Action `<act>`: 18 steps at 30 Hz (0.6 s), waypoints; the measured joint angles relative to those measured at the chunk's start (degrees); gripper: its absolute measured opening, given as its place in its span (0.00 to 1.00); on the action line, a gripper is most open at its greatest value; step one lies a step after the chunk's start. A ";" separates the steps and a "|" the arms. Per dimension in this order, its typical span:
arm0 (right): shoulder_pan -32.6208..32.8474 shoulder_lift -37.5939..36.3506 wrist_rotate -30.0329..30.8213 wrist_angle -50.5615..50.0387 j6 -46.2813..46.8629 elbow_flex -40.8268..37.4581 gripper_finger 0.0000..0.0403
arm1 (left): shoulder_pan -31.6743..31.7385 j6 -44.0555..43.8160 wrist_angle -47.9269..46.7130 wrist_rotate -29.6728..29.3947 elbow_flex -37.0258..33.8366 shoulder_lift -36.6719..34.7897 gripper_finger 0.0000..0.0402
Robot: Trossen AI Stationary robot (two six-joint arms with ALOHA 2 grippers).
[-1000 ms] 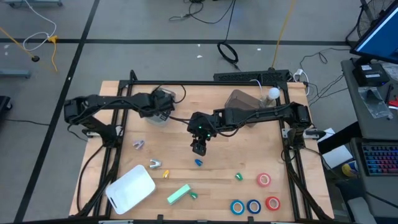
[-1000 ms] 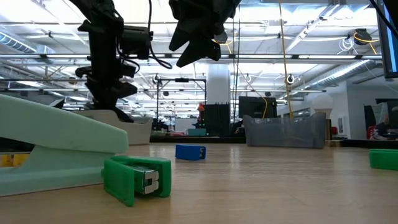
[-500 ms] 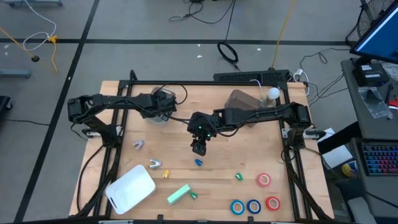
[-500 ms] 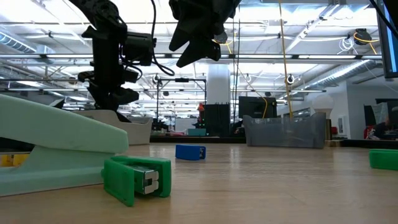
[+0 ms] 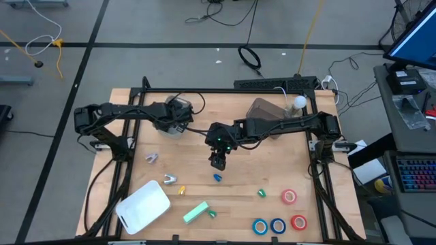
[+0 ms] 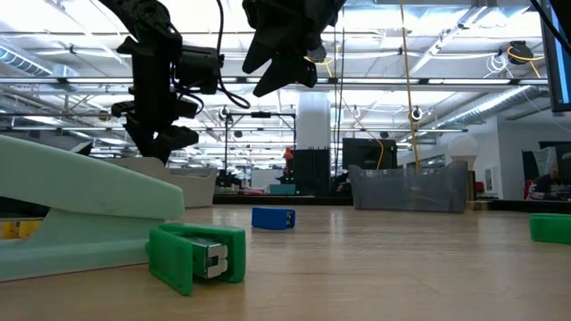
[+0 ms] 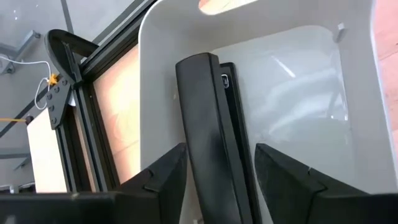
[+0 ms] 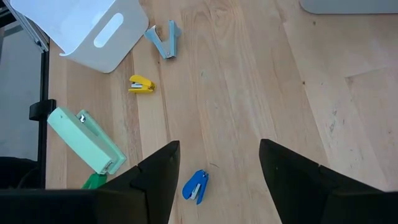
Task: Pick and place Stapler, Stapler remover, tape
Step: Put the big light green stapler into the gray bin
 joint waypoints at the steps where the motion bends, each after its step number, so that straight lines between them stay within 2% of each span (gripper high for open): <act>1: 0.00 0.00 0.00 0.00 0.00 0.00 0.53 | 0.00 0.02 0.00 -0.02 0.00 0.00 0.44; 7: 0.00 0.00 -0.01 -0.05 -0.51 0.00 0.53 | -0.02 4.10 -1.02 1.60 0.85 -4.16 0.39; 13: 0.00 0.00 -0.01 -4.23 -1.52 0.00 0.53 | -2.12 8.19 -1.34 14.03 2.05 -15.13 0.32; 18: 0.00 0.02 0.41 -12.05 -5.70 -0.02 0.53 | -7.91 9.66 -0.58 22.65 2.05 -24.34 0.28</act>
